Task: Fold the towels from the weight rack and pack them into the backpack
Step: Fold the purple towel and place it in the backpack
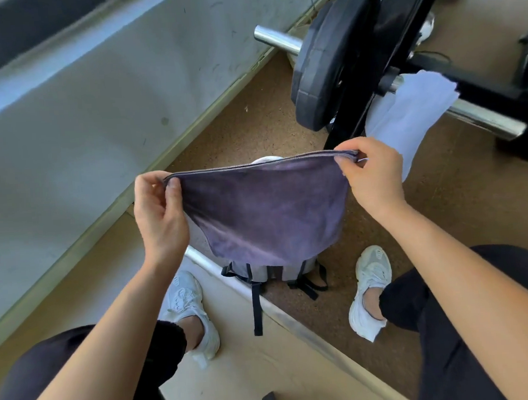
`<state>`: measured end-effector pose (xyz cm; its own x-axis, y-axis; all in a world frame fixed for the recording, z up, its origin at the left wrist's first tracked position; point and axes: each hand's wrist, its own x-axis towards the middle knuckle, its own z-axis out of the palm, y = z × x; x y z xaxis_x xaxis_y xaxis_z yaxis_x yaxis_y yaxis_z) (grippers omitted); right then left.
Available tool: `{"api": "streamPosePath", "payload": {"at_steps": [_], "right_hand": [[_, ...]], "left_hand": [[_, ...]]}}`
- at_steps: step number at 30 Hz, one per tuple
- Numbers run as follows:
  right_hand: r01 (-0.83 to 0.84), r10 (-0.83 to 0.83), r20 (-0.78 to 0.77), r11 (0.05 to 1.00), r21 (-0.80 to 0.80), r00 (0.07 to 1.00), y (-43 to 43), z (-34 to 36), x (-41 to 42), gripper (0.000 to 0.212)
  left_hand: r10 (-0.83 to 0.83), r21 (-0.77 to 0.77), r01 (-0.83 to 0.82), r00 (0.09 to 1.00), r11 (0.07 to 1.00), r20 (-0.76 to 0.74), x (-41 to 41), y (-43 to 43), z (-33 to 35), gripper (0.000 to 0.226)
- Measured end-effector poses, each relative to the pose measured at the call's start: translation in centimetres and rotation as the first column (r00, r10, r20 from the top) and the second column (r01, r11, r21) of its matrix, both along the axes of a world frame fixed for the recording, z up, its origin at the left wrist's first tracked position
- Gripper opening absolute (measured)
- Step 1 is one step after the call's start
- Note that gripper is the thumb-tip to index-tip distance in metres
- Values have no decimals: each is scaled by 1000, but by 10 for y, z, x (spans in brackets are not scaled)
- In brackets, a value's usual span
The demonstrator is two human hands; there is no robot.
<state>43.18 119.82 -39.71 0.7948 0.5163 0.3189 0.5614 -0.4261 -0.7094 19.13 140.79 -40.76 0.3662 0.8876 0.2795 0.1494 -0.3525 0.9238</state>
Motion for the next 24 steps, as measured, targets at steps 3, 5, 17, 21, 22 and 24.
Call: {"api": "streamPosePath", "payload": {"at_steps": [3,5,17,21,22,24], "right_hand": [[1,9,-76,991,131,997,-10,9,-12,7],[-57,61,-193,998,24,979,-16,8,-11,2],[-38,181,-647,973,229,741,-14,12,-45,25],[-214,351,-639,935,284,685,-5,14,-86,29],[-274,394,-628,919,284,670,-3,14,-93,27],[-359,453,-613,891,278,647,2,11,-103,21]], "left_hand": [[34,72,-39,997,997,65,-10,-6,17,25],[-9,24,10,999,1000,-50,-14,-3,17,18],[10,-282,-31,997,959,-76,-21,-20,36,12],[-196,-470,173,981,865,0,-21,-62,48,22],[-263,-493,233,965,838,9,-20,-72,49,24],[-359,-522,317,933,792,23,-16,-85,43,24]]}}
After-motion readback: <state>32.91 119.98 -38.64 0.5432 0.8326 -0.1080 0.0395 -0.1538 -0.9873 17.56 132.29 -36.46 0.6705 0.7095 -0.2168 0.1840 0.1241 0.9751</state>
